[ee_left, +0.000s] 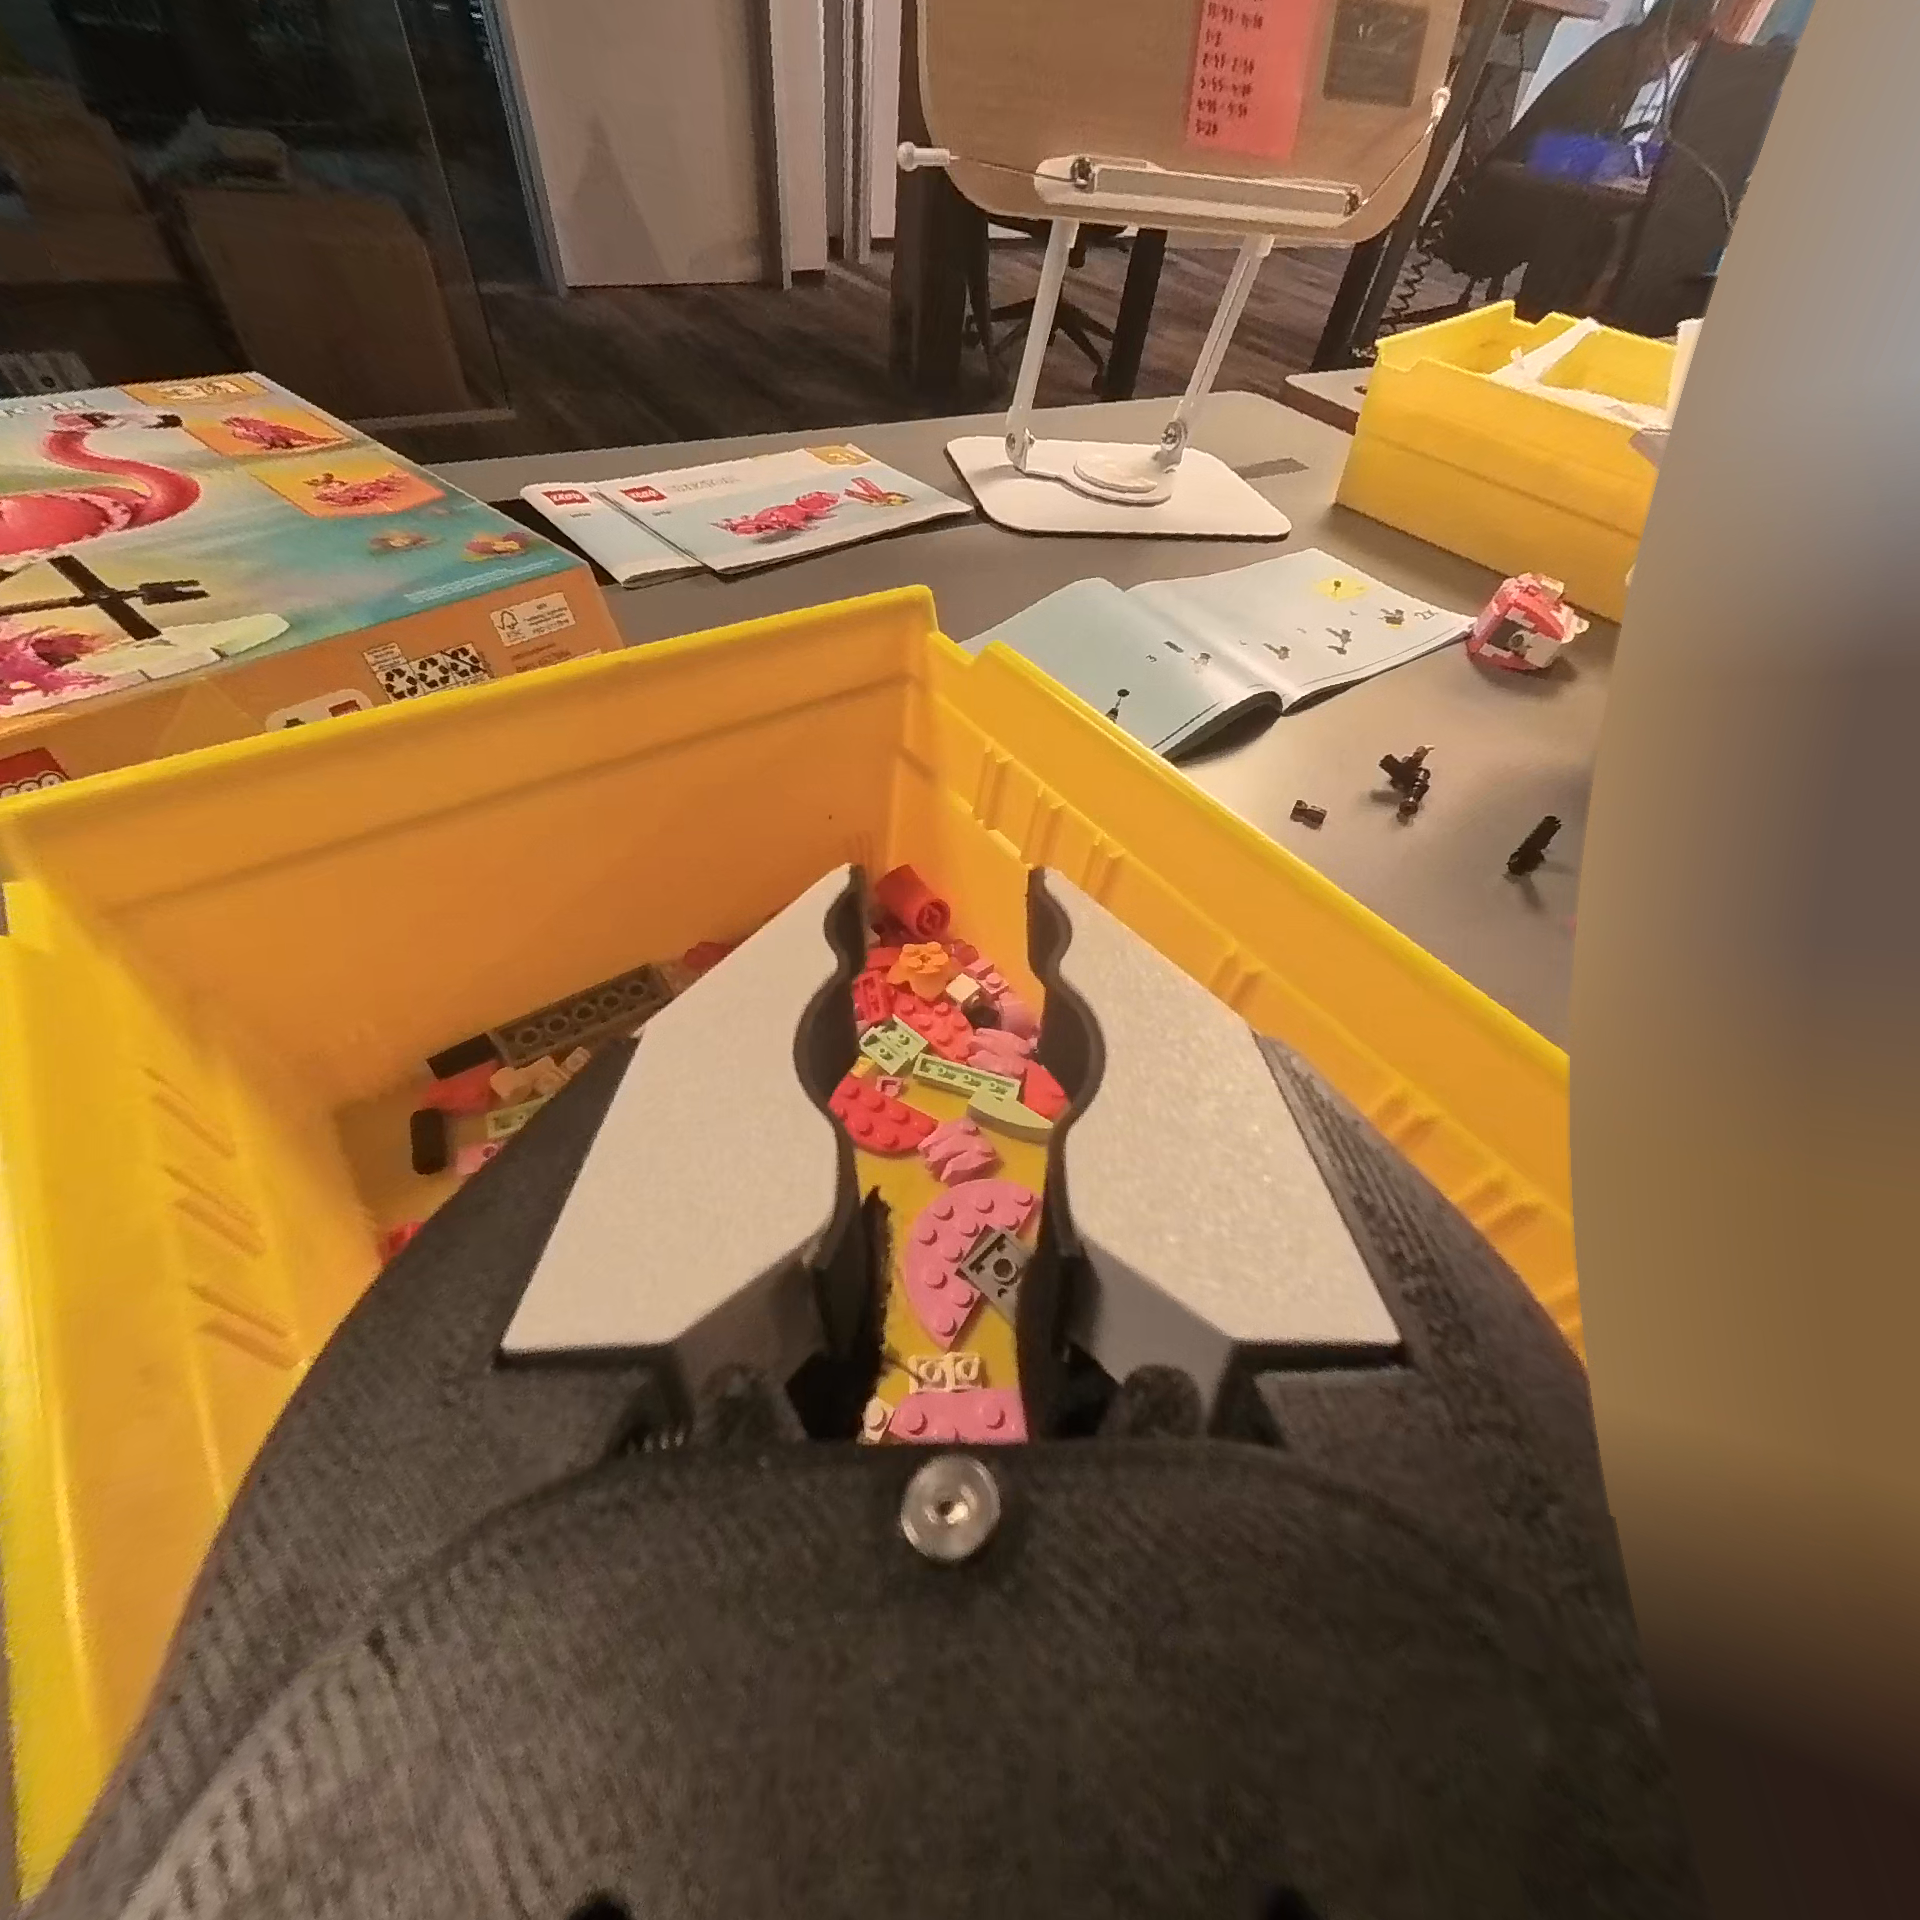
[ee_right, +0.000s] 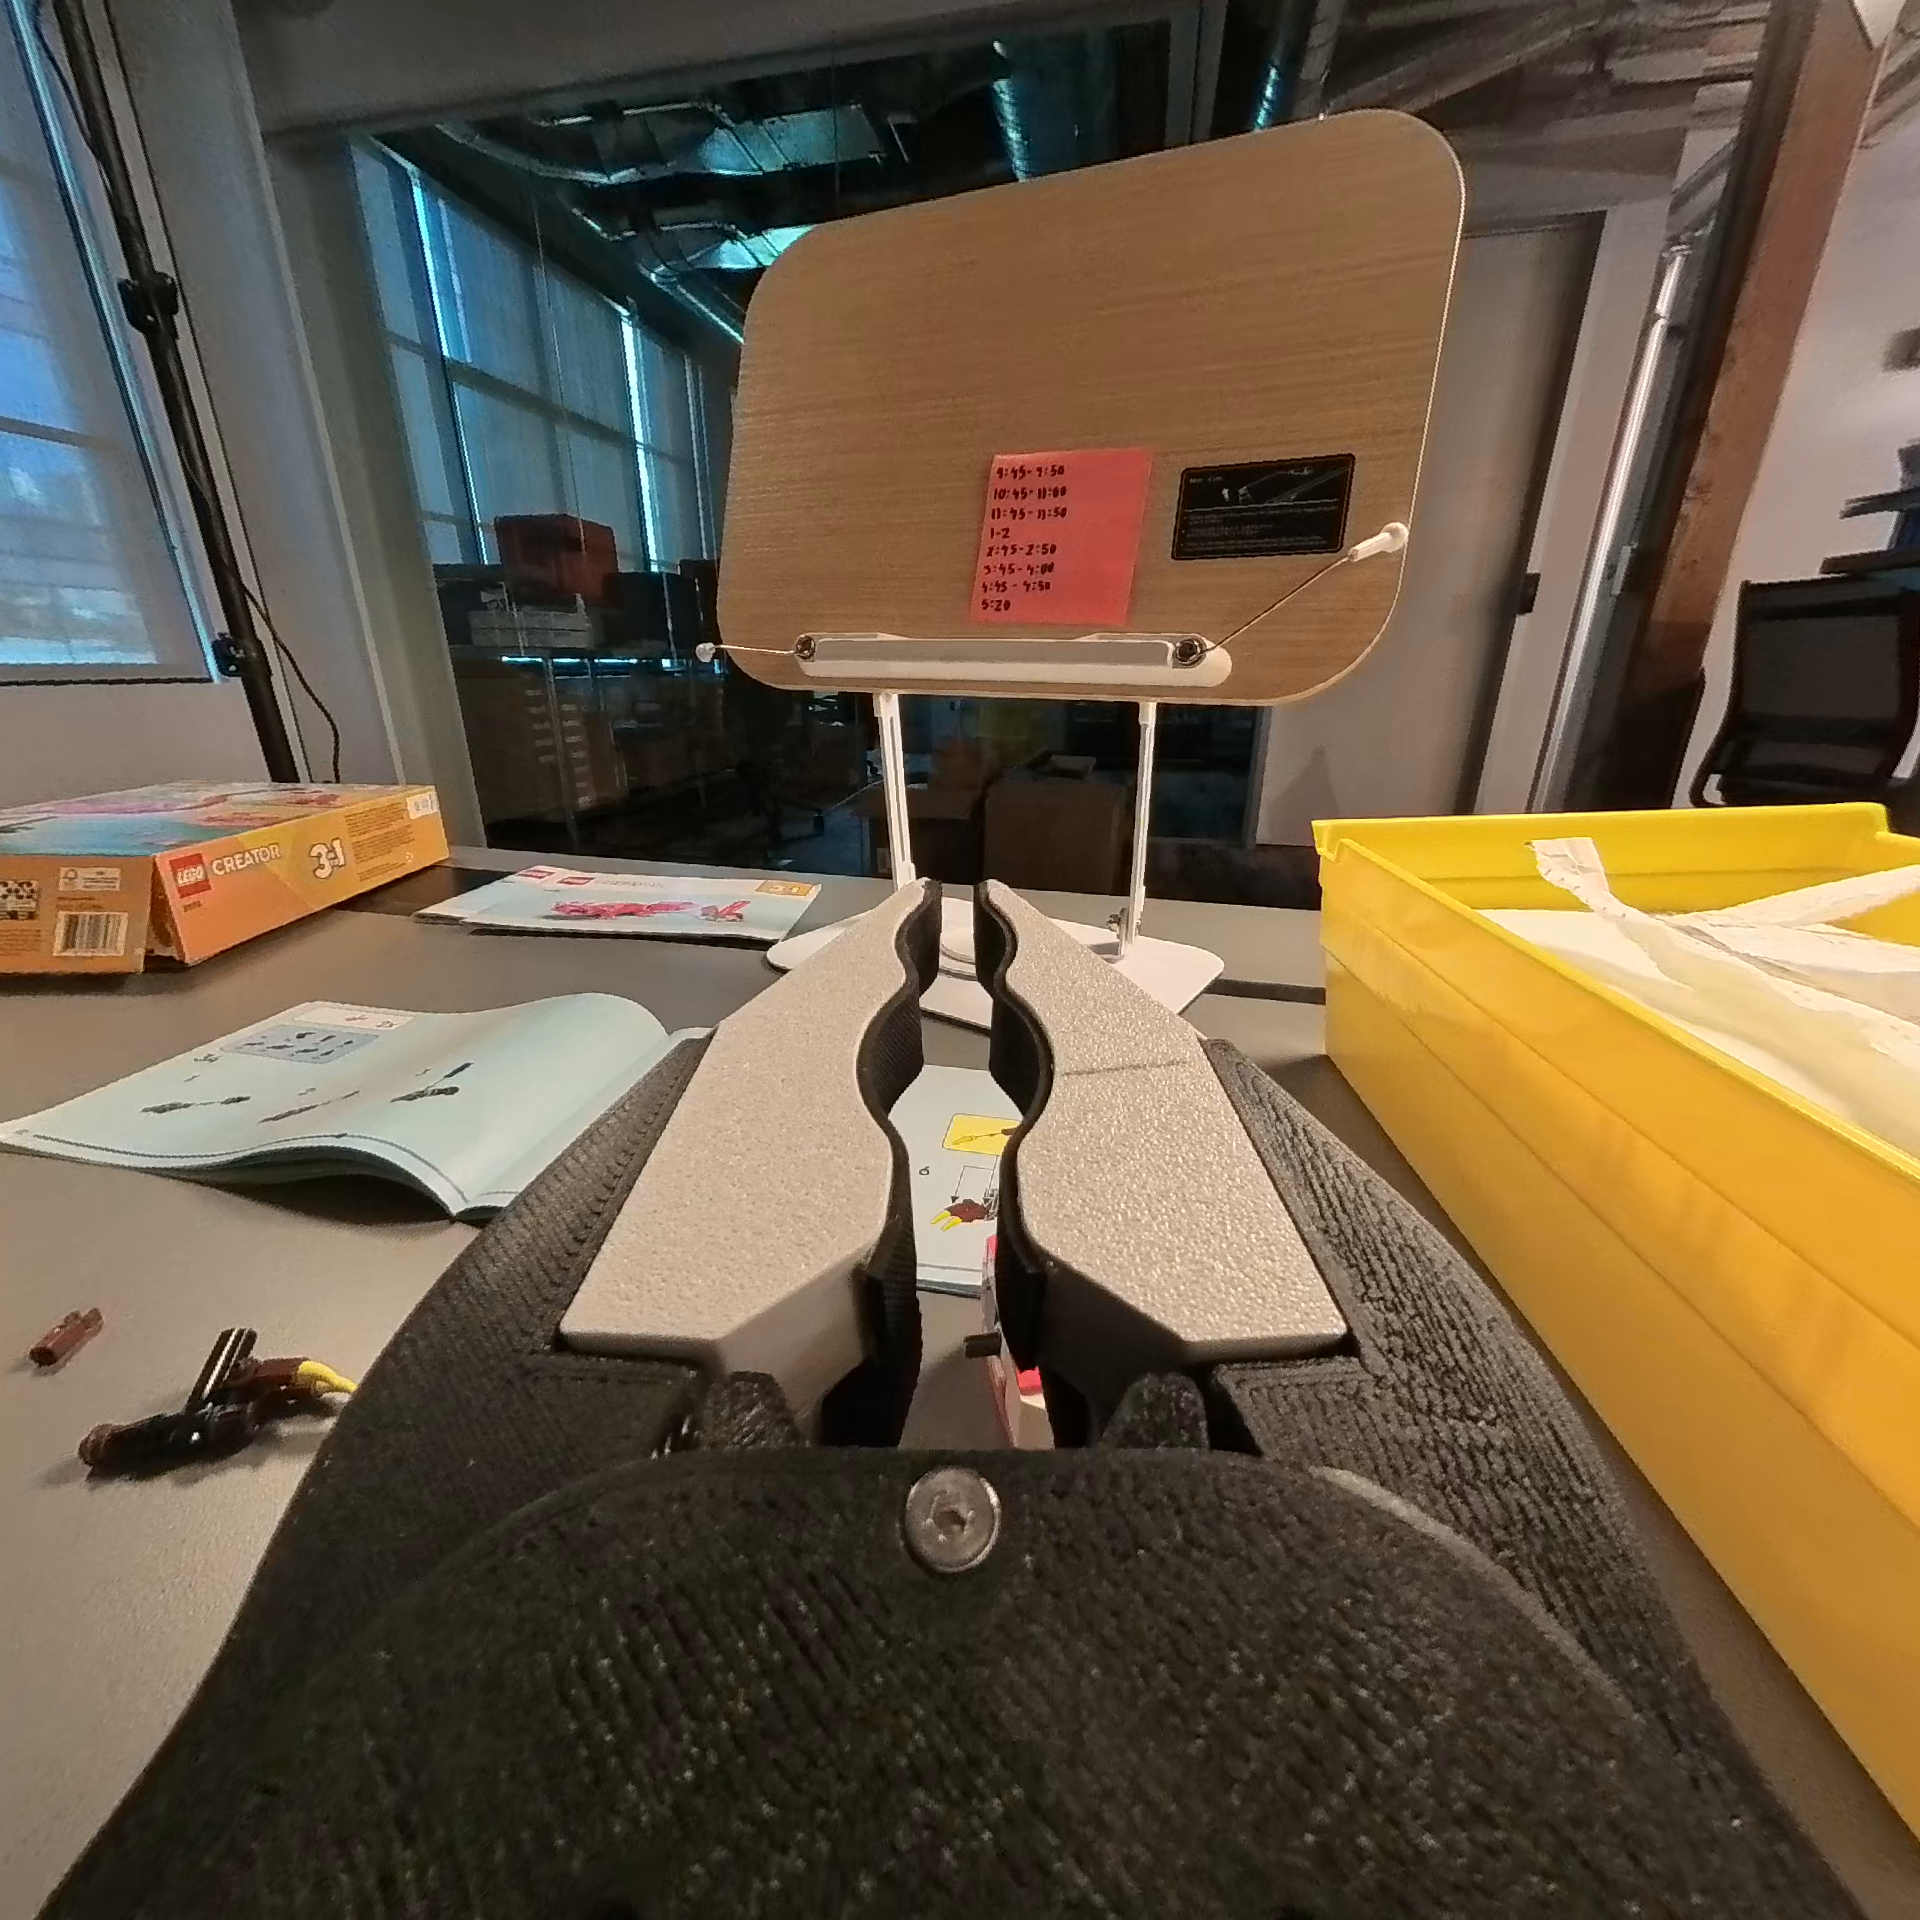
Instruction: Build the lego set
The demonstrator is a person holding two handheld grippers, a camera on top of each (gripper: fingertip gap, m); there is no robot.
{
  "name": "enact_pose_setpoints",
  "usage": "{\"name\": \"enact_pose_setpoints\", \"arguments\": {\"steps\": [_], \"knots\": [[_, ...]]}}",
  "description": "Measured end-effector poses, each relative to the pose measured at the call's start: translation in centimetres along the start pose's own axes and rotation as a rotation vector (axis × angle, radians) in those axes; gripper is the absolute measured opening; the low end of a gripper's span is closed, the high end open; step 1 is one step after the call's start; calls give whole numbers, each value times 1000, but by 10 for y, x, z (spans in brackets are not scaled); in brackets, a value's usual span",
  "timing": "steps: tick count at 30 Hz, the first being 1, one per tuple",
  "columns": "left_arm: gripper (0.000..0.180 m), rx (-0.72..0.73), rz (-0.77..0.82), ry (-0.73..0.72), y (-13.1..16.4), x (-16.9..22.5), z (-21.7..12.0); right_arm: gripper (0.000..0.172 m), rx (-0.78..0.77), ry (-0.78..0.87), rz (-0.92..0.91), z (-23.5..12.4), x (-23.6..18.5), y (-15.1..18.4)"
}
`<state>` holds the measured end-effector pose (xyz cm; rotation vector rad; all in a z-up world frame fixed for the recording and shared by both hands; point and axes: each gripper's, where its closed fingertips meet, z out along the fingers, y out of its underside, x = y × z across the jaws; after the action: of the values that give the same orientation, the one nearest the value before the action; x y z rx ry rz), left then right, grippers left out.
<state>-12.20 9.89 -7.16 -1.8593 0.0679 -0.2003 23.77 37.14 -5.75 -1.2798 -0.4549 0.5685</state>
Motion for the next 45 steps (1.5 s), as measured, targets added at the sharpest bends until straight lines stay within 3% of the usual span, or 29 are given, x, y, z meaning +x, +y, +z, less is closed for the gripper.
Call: {"name": "enact_pose_setpoints", "arguments": {"steps": [23,32,38,45], "knots": [[28,-20,-10,-19,3,-4,1,4,-1,-3,7,0,0,0],[27,-3,-118,-56,4,-19,-3,4,0,-6,16,0,1,0],[3,-62,-137,-168,15,-37,-3,4,2,-5,17,0,1,0],[4,-51,-138,-175,13,-38,-3,4,5,0,28,0,2,0]]}}
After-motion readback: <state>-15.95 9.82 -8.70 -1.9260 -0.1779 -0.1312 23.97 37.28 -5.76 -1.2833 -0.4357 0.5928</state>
